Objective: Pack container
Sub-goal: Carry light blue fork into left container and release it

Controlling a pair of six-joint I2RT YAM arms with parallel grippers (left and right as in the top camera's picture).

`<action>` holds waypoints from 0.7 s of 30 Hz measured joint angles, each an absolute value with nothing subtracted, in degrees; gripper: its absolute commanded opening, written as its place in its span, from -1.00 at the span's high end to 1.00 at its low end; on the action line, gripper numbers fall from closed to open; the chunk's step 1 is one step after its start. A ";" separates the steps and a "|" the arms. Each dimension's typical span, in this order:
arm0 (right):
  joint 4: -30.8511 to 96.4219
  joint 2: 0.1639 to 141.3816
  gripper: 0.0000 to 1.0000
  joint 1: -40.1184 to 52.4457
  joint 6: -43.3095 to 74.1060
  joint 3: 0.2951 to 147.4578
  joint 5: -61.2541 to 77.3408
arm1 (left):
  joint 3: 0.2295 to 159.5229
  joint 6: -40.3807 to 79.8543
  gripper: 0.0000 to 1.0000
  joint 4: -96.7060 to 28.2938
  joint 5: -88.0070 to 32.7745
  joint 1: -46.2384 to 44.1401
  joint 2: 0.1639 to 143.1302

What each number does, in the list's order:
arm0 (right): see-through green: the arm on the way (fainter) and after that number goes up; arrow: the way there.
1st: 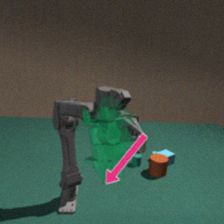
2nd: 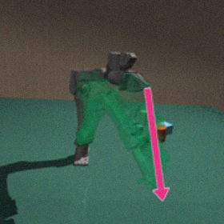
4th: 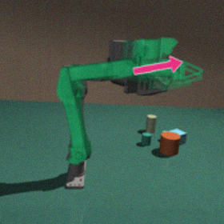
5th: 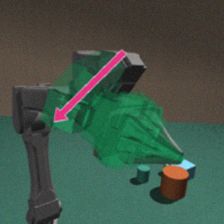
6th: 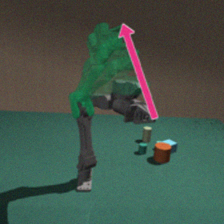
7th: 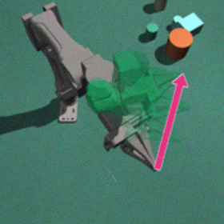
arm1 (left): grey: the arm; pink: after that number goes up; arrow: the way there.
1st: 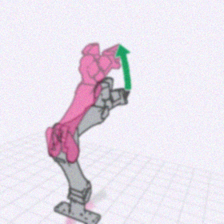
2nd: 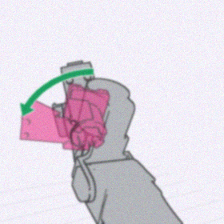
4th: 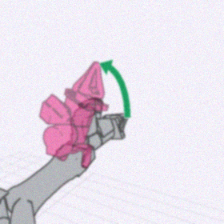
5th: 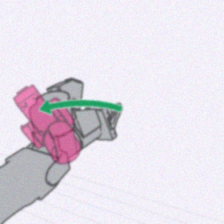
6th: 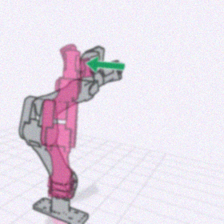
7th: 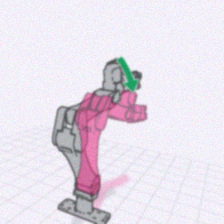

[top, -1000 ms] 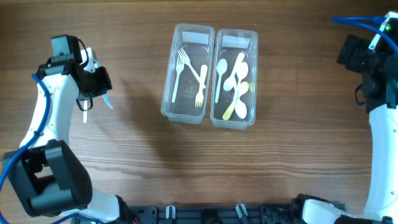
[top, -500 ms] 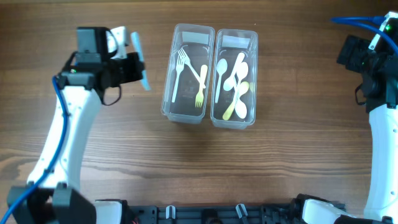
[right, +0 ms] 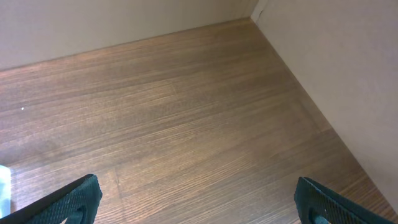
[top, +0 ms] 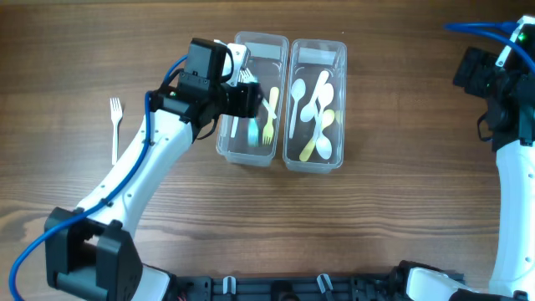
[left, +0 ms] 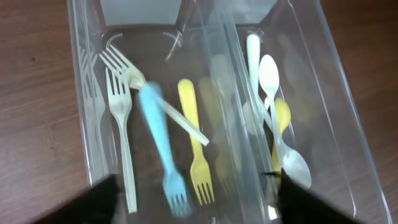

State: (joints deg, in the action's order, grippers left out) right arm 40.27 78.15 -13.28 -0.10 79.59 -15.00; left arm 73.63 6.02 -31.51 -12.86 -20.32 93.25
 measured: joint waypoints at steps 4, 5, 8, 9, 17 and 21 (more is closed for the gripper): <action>40.27 78.15 -0.99 -13.28 -0.10 79.59 -15.00 | 73.60 6.59 -1.00 -28.32 -12.62 -20.14 92.95; 40.27 78.15 -1.00 -13.28 -0.10 79.59 -15.00 | 73.60 6.59 -1.00 -28.12 -12.51 -19.97 92.51; 40.27 78.15 -0.99 -13.28 -0.10 79.59 -15.00 | 73.54 6.59 -0.99 -28.08 -11.62 -16.84 87.37; 40.27 78.15 -1.00 -13.28 -0.10 79.59 -15.00 | 73.54 6.55 -1.00 -29.63 -10.90 -15.05 84.77; 40.27 78.15 -0.99 -13.28 -0.10 79.59 -15.00 | 73.65 6.52 -1.00 -44.25 7.53 2.31 73.80; 40.27 78.15 -0.99 -13.28 -0.10 79.59 -15.00 | 73.60 6.52 -1.00 -46.02 11.62 10.24 78.30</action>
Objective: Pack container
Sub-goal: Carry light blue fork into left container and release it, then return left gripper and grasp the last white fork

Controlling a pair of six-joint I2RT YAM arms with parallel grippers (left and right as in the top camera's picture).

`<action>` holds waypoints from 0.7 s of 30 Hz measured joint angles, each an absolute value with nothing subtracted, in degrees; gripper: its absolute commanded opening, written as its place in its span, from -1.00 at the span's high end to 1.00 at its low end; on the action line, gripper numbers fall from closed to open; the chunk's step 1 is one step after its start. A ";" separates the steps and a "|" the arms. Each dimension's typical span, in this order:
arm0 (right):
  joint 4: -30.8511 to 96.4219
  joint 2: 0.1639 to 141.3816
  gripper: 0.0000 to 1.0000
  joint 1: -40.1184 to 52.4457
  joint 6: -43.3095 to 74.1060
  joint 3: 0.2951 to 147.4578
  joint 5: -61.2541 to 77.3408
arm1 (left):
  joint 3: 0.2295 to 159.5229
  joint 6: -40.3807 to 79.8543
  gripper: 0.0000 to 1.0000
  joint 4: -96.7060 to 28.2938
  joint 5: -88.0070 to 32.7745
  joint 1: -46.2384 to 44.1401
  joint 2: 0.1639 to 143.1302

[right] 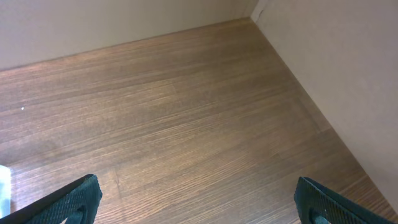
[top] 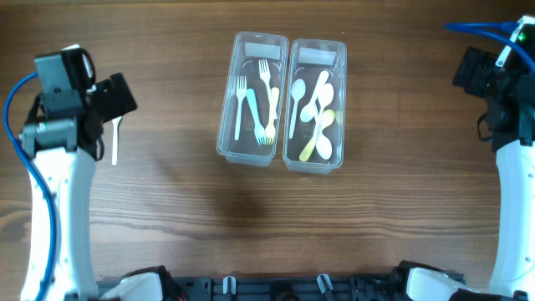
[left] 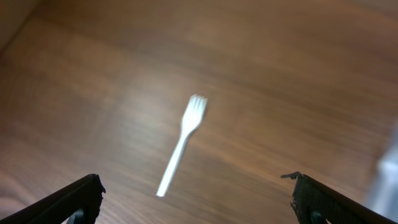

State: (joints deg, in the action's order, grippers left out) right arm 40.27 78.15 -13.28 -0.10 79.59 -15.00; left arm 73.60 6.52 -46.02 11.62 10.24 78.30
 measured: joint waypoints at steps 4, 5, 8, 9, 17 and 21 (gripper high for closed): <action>40.27 78.15 -0.99 -13.28 -0.10 79.59 -15.00 | 73.58 6.52 -0.99 -44.60 12.16 14.22 87.29; 40.27 78.15 -1.00 -13.28 -0.10 79.59 -15.00 | 73.56 6.52 -0.99 -44.49 12.08 14.81 89.73; 40.27 78.15 -0.99 -13.28 -0.10 79.59 -15.00 | 73.54 6.52 -0.99 -43.53 10.37 15.51 97.47; 40.27 78.15 -0.99 -13.28 -0.10 79.59 -15.00 | 73.54 6.50 -0.99 -43.07 9.98 15.51 99.35; 40.27 78.15 -1.00 -13.28 -0.10 79.59 -15.00 | 73.43 -3.57 -0.99 -36.05 4.05 15.49 113.84; 40.27 78.15 -0.99 -13.28 -0.10 79.59 -15.00 | 73.45 -7.16 -0.96 -34.74 1.21 15.51 114.48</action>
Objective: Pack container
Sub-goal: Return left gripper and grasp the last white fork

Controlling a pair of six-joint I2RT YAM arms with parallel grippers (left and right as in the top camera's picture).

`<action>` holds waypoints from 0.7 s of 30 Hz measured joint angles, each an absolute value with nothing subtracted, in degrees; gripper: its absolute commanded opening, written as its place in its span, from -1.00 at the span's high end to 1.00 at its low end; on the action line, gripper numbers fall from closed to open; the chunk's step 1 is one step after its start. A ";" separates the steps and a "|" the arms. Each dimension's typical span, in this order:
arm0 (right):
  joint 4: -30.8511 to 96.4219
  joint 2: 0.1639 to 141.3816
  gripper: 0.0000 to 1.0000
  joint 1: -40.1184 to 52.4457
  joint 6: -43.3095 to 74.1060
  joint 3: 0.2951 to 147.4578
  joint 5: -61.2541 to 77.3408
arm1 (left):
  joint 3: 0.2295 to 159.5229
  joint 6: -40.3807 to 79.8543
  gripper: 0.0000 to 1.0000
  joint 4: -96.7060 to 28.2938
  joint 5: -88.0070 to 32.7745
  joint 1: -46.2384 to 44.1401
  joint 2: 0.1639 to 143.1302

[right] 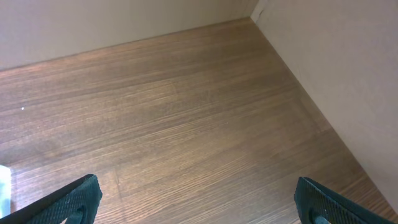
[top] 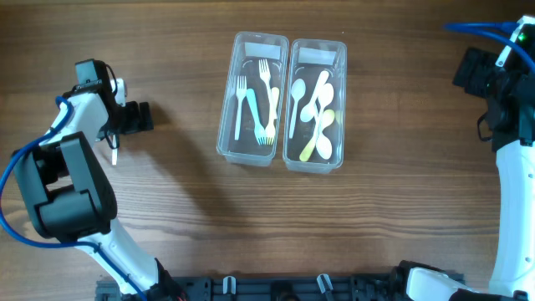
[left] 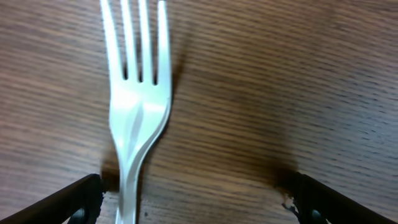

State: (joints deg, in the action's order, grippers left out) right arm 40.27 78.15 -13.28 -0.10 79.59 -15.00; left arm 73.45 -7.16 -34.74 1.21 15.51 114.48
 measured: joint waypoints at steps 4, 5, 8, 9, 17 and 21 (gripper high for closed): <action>40.27 78.15 -1.00 -13.28 -0.10 79.59 -15.00 | 73.45 -8.40 -0.89 -34.63 0.30 15.51 114.54; 40.27 78.15 -0.99 -13.28 -0.10 79.59 -15.00 | 73.45 -8.60 -0.78 -34.63 0.23 15.51 114.54; 40.27 78.15 -0.99 -13.28 -0.10 79.59 -15.00 | 73.45 -9.43 -0.04 -34.63 0.05 15.51 114.54; 40.27 78.15 -1.00 -13.28 -0.10 79.59 -15.00 | 73.45 -9.23 0.08 -34.65 0.01 15.55 114.54; 40.27 78.15 -1.00 -13.28 -0.10 79.59 -15.00 | 73.45 -7.92 0.73 -35.77 -0.34 17.39 114.54; 40.27 78.15 -1.00 -13.28 -0.10 79.59 -15.00 | 73.45 -7.20 0.91 -35.75 -0.34 17.54 114.54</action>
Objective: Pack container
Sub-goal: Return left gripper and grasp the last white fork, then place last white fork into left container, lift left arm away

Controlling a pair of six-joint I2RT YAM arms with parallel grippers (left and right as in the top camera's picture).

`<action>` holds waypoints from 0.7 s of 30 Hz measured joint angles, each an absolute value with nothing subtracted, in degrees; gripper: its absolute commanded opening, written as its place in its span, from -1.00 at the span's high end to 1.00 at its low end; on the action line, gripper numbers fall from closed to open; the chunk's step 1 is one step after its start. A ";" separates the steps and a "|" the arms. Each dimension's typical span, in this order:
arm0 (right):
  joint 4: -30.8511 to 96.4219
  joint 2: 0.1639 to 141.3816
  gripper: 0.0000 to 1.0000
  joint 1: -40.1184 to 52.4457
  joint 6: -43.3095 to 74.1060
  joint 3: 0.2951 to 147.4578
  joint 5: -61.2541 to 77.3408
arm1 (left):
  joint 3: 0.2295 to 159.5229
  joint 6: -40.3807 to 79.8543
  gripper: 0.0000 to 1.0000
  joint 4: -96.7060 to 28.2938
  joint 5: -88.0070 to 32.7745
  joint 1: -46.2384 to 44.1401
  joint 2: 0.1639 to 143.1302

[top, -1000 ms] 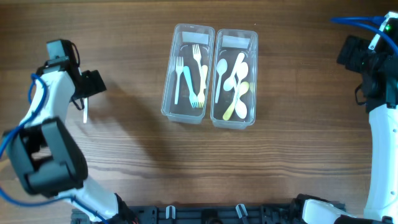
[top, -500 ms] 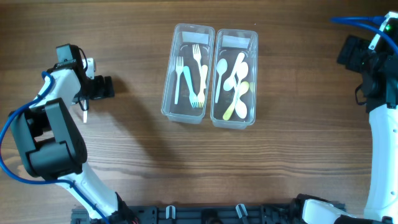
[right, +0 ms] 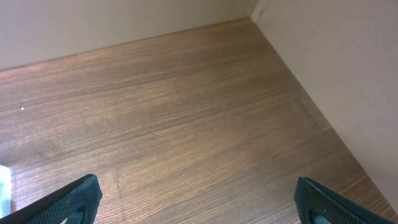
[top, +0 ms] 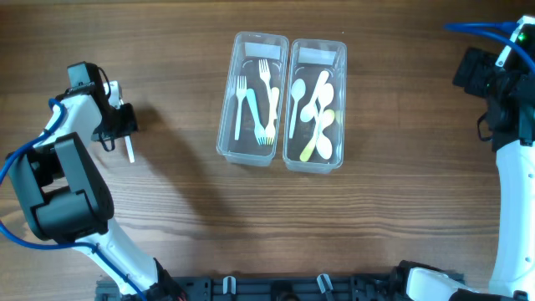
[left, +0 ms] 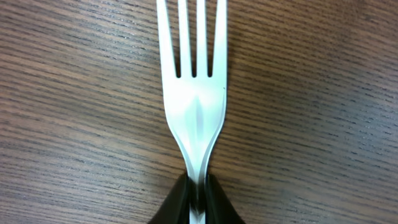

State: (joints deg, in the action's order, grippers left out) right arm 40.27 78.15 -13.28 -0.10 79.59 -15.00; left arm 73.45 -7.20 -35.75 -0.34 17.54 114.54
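A white plastic fork (left: 194,93) lies against the wood at the table's left, and my left gripper (left: 196,199) is shut on its neck, tines pointing away from the wrist. From overhead only the fork's handle end (top: 130,151) shows below the left gripper (top: 115,121). Two clear containers stand side by side at the table's middle: the left container (top: 224,125) holds several forks, the right container (top: 338,100) several spoons. My right gripper (right: 199,205) hangs open over bare wood at the far right, nothing between its fingers.
The left arm (top: 58,167) runs along the table's left side. The right arm (top: 506,109) stands at the far right edge. Bare wooden tabletop (top: 251,217) stretches between the fork and the containers.
My left gripper was open with the fork's neck between its fingers; now it is shut on the neck. The fork's handle has swung a little rightward. The right arm has not moved.
My left gripper was first open over the fork container, where several forks lay. Then it was at the table's left, open above the lone white fork. Then it straddled the fork's neck, and now it grips it.
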 measured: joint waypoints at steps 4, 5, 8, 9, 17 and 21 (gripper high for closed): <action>40.27 78.15 -0.99 -13.28 -0.10 79.59 -15.00 | 73.45 -6.74 0.92 -35.14 -0.60 17.54 114.56; 40.27 78.15 -0.99 -13.28 -0.10 79.59 -15.00 | 73.45 -6.55 0.92 -34.83 -1.06 17.54 114.54; 40.27 78.15 -0.99 -13.28 -0.10 79.59 -15.00 | 73.45 -5.91 0.92 -34.04 -3.03 17.54 114.56; 40.27 78.15 -0.99 -13.28 -0.10 79.59 -15.00 | 73.45 -5.48 0.92 -34.02 -3.40 17.54 114.54; 40.27 78.15 -0.99 -13.28 -0.10 79.59 -15.00 | 74.08 0.60 0.92 -36.34 -11.00 17.37 104.38; 40.27 78.15 -1.00 -13.28 -0.10 79.59 -15.00 | 75.46 1.19 0.92 -35.97 -22.13 14.20 92.03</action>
